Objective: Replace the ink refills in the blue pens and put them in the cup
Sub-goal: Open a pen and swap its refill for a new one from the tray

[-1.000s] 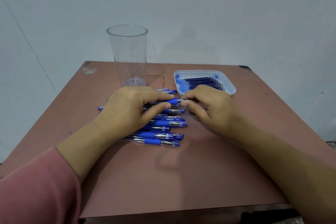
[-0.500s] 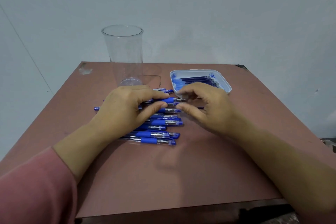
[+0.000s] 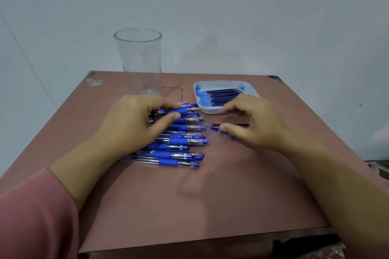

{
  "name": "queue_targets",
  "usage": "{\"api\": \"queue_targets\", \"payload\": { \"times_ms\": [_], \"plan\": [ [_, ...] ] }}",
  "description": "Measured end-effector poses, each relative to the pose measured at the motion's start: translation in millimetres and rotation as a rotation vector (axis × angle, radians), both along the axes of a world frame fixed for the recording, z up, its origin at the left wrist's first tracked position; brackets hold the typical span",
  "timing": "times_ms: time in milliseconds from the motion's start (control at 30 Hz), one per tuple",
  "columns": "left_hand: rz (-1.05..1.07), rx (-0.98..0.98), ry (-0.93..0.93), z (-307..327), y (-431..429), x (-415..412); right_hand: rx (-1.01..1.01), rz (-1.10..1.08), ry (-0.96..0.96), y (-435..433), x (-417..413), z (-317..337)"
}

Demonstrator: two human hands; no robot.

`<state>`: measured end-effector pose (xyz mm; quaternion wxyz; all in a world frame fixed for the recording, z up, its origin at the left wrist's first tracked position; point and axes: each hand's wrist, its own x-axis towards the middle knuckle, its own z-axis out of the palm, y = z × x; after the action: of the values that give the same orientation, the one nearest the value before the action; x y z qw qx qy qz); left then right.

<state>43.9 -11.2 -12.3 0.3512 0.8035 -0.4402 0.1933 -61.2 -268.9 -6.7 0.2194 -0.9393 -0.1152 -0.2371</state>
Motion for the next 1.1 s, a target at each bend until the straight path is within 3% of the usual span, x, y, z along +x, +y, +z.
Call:
{"api": "queue_targets", "payload": {
  "times_ms": [200, 367, 533, 1100],
  "plan": [
    [-0.024, 0.055, 0.018, 1, 3, -1, -0.220, -0.030, 0.201, -6, -5, -1],
    [-0.058, 0.044, 0.027, 1, 4, 1, -0.208, -0.038, 0.280, -2, -2, -1],
    [-0.102, 0.037, 0.049, 1, 3, 2, 0.021, -0.073, 0.106, 3, -4, 2],
    [-0.174, -0.044, 0.022, 2, -5, -8, 0.177, 0.085, -0.143, 38, 9, -13]
  ]
}}
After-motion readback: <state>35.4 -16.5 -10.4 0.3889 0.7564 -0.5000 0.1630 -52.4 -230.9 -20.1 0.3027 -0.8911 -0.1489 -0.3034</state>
